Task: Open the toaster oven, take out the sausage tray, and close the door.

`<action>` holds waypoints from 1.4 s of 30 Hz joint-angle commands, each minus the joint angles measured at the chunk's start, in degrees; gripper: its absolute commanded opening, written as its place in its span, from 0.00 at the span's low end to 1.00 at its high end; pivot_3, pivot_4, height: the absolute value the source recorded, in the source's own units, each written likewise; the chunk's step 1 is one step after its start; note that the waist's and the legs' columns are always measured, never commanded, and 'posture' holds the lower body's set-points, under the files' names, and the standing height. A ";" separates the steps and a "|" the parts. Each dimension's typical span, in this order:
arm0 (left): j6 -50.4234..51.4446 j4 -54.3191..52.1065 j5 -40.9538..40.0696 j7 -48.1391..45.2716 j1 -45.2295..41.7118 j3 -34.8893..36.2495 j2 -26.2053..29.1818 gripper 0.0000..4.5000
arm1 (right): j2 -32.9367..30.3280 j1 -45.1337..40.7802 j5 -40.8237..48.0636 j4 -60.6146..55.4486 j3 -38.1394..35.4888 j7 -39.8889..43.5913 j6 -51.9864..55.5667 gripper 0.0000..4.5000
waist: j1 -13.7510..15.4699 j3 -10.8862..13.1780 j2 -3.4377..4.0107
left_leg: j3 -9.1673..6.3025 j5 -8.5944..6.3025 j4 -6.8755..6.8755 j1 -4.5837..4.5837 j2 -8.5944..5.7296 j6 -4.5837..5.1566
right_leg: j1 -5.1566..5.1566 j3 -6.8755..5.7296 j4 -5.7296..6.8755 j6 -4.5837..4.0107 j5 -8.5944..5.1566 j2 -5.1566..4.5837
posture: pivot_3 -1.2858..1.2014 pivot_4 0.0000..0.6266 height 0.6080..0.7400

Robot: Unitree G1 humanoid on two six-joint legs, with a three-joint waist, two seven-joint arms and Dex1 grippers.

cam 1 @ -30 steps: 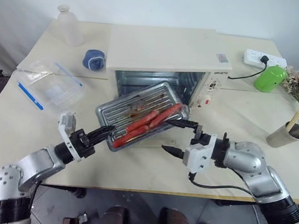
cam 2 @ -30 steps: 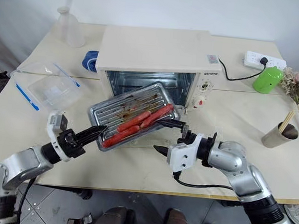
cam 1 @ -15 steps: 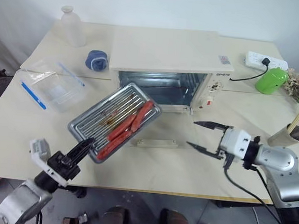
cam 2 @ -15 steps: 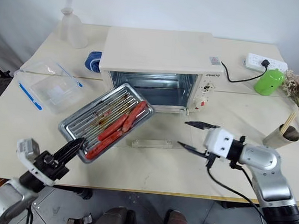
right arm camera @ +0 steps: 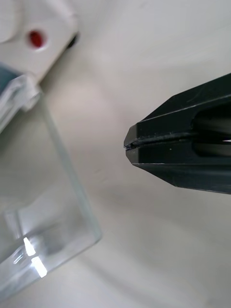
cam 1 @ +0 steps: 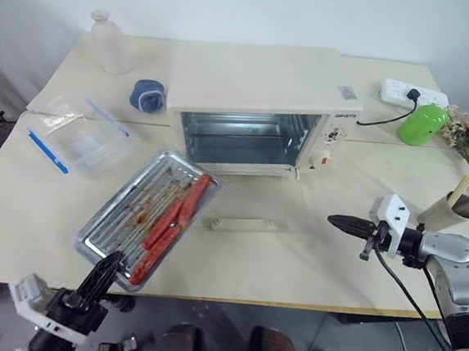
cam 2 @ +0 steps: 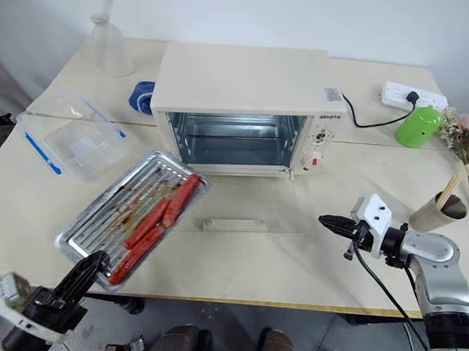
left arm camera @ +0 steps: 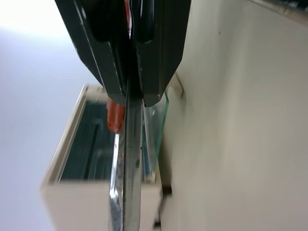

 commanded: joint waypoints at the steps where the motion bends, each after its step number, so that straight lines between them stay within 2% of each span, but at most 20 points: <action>1: -2.73 -4.94 -1.86 -4.13 4.41 -1.10 -0.41 0.00 | 1.36 -2.28 -1.06 2.65 0.55 1.19 -0.41 0.01 | 0.00 0.01 0.01 | 0.00 -0.03 0.03 -0.01 0.03 0.00 | 0.00 0.00 0.00 -0.03 -0.02 0.02 | 0.52 0.24 1.00; 5: -6.28 -5.69 -1.86 -6.08 7.01 -1.37 -2.81 0.00 | 3.02 -4.20 -1.78 5.53 0.95 2.33 -2.04 0.01 | 0.08 0.02 0.04 | 0.00 -0.10 0.11 -0.04 0.03 0.05 | 0.01 -0.01 -0.02 -0.17 -0.09 0.01 | 0.52 0.24 1.00; 11: -11.88 -6.87 -1.86 -2.99 5.20 -1.73 -7.41 0.00 | 6.70 -5.74 -0.39 7.09 1.16 5.80 -3.25 0.01 | 0.04 0.03 0.04 | 0.01 -0.16 0.15 -0.08 0.04 0.07 | 0.02 -0.01 -0.09 -0.18 -0.10 0.05 | 0.52 0.24 1.00; 17: -13.79 -5.94 -1.86 0.90 1.96 -0.86 -8.94 0.00 | 9.57 -5.83 6.73 2.12 -2.24 8.25 1.21 0.01 | 0.09 0.03 0.05 | 0.00 -0.16 0.16 -0.10 0.04 0.08 | 0.03 -0.02 -0.08 -0.12 -0.07 0.07 | 0.52 0.24 1.00; 21: -15.37 -4.92 -1.86 4.32 -2.26 1.95 -9.69 0.00 | 9.16 -6.24 13.02 -4.55 -4.36 8.69 9.99 0.01 | 0.13 0.05 0.07 | -0.01 -0.19 0.17 -0.12 0.04 0.11 | 0.03 -0.03 -0.10 -0.11 -0.06 0.06 | 0.52 0.24 1.00; 26: -13.77 -3.58 -1.86 5.51 -4.67 4.04 -9.47 0.00 | 9.85 -10.40 20.31 -11.65 -7.17 4.73 20.67 0.01 | 0.03 0.06 0.10 | -0.02 -0.23 0.16 -0.12 0.09 0.08 | 0.01 -0.02 -0.10 -0.10 -0.05 0.06 | 0.52 0.24 1.00; 34: -10.09 -1.82 -1.86 5.18 -4.97 5.55 -9.44 0.00 | 14.73 -16.72 22.51 -11.25 -9.17 -1.05 22.90 0.01 | 0.10 0.06 0.10 | -0.03 -0.27 0.15 -0.18 0.08 0.07 | -0.06 -0.03 -0.10 -0.10 -0.05 0.07 | 0.52 0.24 1.00; 37: -7.48 -1.09 -1.86 3.40 -2.99 5.73 -8.30 0.00 | 14.55 -17.81 21.48 -11.53 -8.07 0.12 22.53 0.01 | 0.06 0.07 0.10 | -0.01 -0.28 0.15 -0.20 0.05 0.09 | -0.08 -0.01 -0.10 -0.10 -0.05 0.06 | 0.52 0.24 1.00; 42: -0.60 1.40 -1.86 -3.54 1.56 6.35 -3.36 0.00 | 9.79 -12.60 18.87 -14.36 -6.65 5.03 22.00 0.01 | 0.30 0.07 0.10 | -0.07 -0.40 0.14 -0.22 0.04 0.12 | -0.10 -0.02 -0.10 -0.16 -0.08 0.09 | 0.52 0.24 1.00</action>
